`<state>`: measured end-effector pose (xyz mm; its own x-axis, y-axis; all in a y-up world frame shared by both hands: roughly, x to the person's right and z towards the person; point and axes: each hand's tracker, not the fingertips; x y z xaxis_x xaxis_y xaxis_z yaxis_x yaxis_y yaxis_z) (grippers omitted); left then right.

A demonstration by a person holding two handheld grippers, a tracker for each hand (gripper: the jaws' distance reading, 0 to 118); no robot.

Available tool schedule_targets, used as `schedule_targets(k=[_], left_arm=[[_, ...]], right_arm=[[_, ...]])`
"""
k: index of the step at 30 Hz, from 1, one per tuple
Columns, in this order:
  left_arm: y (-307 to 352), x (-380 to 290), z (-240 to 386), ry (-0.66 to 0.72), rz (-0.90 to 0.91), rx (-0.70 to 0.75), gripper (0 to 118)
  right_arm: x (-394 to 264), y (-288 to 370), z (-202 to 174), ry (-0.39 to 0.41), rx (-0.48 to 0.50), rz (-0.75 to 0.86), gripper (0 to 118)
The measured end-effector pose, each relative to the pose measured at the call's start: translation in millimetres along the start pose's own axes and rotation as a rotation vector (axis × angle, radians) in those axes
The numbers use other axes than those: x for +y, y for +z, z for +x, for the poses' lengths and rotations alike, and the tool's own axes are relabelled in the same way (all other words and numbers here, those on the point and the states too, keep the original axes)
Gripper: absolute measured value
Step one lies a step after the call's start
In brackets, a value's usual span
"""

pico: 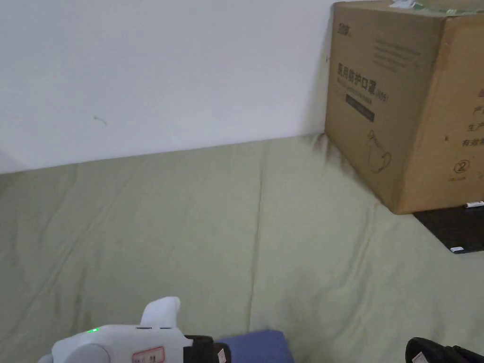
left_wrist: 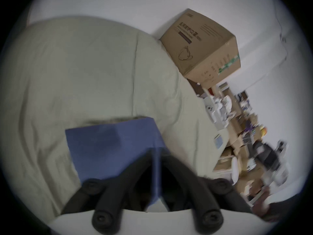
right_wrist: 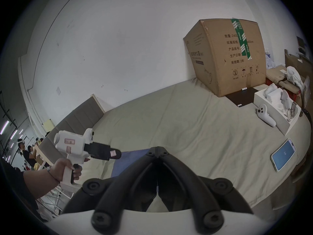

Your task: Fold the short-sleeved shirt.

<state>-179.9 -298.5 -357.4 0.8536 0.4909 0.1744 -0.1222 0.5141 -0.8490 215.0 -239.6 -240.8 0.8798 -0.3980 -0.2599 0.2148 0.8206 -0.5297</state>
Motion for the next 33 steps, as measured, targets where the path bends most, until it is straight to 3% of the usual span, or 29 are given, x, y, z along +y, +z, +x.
schedule_targets(k=[8, 12, 16, 19, 22, 27, 30, 33], left_arm=[[-116, -13, 27, -0.023, -0.195, -0.109, 3], [-169, -30, 29, 0.026, -0.293, -0.119, 2], [-171, -30, 38, 0.086, -0.25, -0.157, 2], [-123, -26, 57, -0.015, -0.093, -0.152, 2], [-41, -17, 69, -0.117, 0.14, -0.111, 2], [117, -32, 84, -0.269, 0.66, 0.188, 2], [172, -59, 87, -0.366, 0.878, 0.392, 2], [195, -91, 89, -0.397, 0.988, 0.696, 1]], right_arm=[[-2, -5, 18, -0.097, 0.014, -0.03, 0], [-2, -4, 20, -0.077, -0.01, -0.065, 0], [-2, -4, 17, -0.067, 0.0, -0.083, 0], [4, -2, 10, -0.093, 0.04, -0.072, 0], [19, 2, -3, -0.071, 0.079, -0.021, 0], [48, 18, -44, 0.106, 0.067, 0.202, 0], [45, 26, -71, 0.219, -0.051, 0.422, 0], [21, 22, -83, 0.304, -0.186, 0.614, 0]])
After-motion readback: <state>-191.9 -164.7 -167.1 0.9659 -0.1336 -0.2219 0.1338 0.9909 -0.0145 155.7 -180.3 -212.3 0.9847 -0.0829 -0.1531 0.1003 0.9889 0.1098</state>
